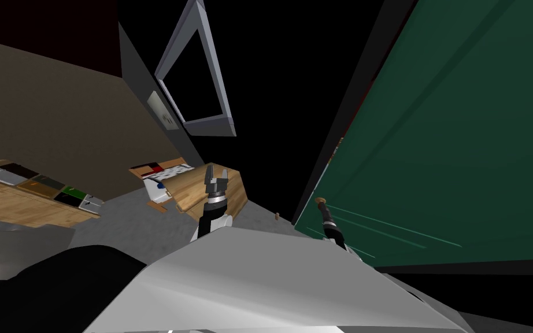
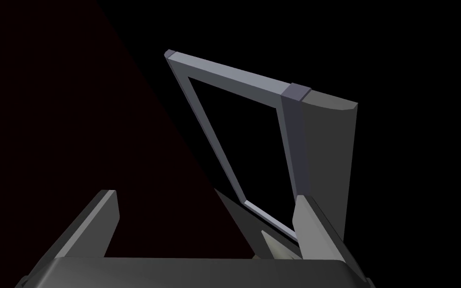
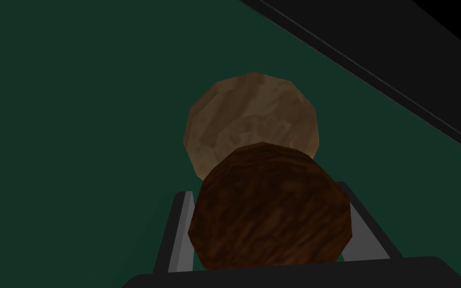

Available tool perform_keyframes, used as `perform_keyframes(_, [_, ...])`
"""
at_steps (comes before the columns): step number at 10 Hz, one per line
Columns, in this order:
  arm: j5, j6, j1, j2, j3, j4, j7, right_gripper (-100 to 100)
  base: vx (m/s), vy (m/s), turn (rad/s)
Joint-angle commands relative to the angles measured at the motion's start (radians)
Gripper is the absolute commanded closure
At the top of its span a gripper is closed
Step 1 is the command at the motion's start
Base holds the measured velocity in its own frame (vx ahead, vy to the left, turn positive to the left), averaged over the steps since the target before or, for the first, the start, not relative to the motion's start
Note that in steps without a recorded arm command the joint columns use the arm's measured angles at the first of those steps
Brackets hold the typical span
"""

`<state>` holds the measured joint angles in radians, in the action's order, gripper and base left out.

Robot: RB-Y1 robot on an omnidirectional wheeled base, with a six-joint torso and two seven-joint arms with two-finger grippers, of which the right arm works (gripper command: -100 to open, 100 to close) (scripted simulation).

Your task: Pull the door open

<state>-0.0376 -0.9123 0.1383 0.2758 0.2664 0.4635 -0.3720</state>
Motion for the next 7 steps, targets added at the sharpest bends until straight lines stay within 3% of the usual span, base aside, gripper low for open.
perform_keyframes(1, [-0.008, -0.003, 0.004, -0.002, -0.011, -0.006, 0.050, 100, -0.021, -0.007, 0.010])
perform_keyframes(2, [-0.008, -0.003, 0.004, -0.002, -0.011, -0.006, 0.052, 100, -0.019, -0.007, 0.007])
perform_keyframes(7, [-0.031, -0.002, 0.005, 0.001, -0.035, -0.006, 0.177, 100, -0.025, -0.007, 0.010])
